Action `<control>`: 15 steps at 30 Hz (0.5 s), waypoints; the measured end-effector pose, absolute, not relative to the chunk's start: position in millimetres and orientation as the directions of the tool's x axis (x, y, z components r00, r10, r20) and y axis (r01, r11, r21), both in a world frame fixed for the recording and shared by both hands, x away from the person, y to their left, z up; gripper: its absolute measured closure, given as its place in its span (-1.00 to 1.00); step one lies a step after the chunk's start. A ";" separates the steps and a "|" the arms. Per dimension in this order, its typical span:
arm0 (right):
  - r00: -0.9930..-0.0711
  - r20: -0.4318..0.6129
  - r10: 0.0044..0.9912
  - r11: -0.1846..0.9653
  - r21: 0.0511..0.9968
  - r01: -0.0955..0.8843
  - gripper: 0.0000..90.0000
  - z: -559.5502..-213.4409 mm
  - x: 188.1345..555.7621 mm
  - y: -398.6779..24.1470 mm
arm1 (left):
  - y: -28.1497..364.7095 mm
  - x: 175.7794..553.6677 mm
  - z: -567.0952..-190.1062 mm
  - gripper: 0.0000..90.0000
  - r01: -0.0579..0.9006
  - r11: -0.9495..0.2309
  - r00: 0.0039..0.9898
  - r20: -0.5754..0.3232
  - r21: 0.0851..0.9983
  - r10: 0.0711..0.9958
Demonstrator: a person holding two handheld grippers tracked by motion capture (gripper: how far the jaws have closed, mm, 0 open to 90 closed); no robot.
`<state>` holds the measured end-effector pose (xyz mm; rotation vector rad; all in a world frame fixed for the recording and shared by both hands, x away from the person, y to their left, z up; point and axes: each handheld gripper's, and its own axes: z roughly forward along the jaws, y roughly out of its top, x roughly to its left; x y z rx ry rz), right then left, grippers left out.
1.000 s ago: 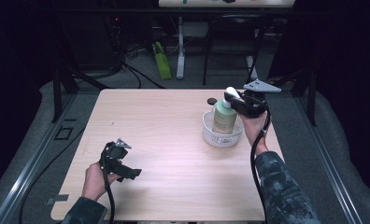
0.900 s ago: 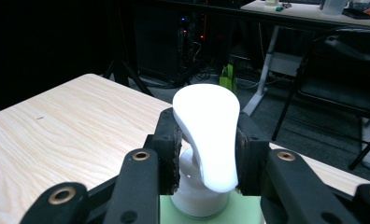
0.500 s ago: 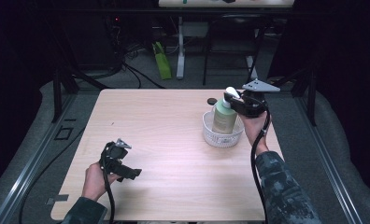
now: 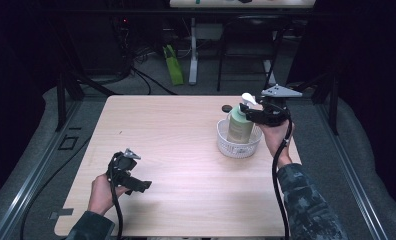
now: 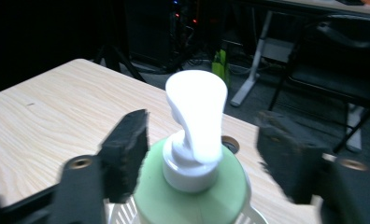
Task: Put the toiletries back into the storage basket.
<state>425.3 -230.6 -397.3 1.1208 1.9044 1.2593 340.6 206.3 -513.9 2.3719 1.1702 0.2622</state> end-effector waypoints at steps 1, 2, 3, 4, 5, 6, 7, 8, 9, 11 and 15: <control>-0.474 -0.025 0.880 0.202 0.924 0.325 -0.34 -397.1 424.1 -231.3 | 206.3 340.6 -513.9 -1.00 0.695 -0.519 0.616 -0.039 0.497 0.787; -0.473 -0.026 0.881 0.207 0.920 0.333 -0.40 -396.8 423.3 -231.5 | 206.3 340.6 -513.9 -1.00 0.695 -0.519 0.616 -0.039 0.497 0.787; -0.476 -0.024 0.879 0.210 0.916 0.341 -0.45 -396.7 422.7 -232.0 | 206.3 340.6 -514.0 -1.00 0.696 -0.518 0.615 -0.040 0.497 0.788; -0.482 -0.018 0.876 0.213 0.911 0.352 -0.50 -396.8 422.4 -232.6 | 206.3 340.7 -513.9 -1.00 0.696 -0.519 0.616 -0.040 0.497 0.787; -0.482 -0.015 0.876 0.214 0.908 0.360 -0.52 -396.9 421.4 -233.2 | 206.2 340.7 -514.0 -1.00 0.696 -0.519 0.616 -0.040 0.497 0.787; -0.482 -0.011 0.876 0.215 0.904 0.369 -0.56 -397.2 420.4 -233.9 | 206.1 340.9 -514.1 -1.00 0.694 -0.521 0.618 -0.039 0.498 0.785; -0.484 -0.004 0.875 0.215 0.899 0.382 -0.62 -397.2 419.8 -234.3 | 206.0 340.9 -514.3 -1.00 0.693 -0.521 0.618 -0.040 0.498 0.785; -0.484 -0.007 0.875 0.221 0.896 0.386 -0.64 -397.1 418.7 -235.0 | 205.9 340.9 -514.3 -1.00 0.693 -0.521 0.618 -0.040 0.498 0.785; -0.483 -0.005 0.875 0.221 0.894 0.391 -0.66 -396.8 417.5 -235.3 | 206.0 341.1 -514.4 -1.00 0.692 -0.521 0.619 -0.039 0.499 0.784; -0.489 -0.007 0.872 0.235 0.884 0.404 -0.68 -396.1 414.7 -236.1 | 206.2 341.3 -514.3 -1.00 0.694 -0.521 0.618 -0.040 0.498 0.785; -0.495 -0.003 0.869 0.249 0.867 0.431 -0.77 -395.3 410.0 -237.2 | 206.0 341.6 -514.7 -1.00 0.693 -0.523 0.620 -0.038 0.496 0.784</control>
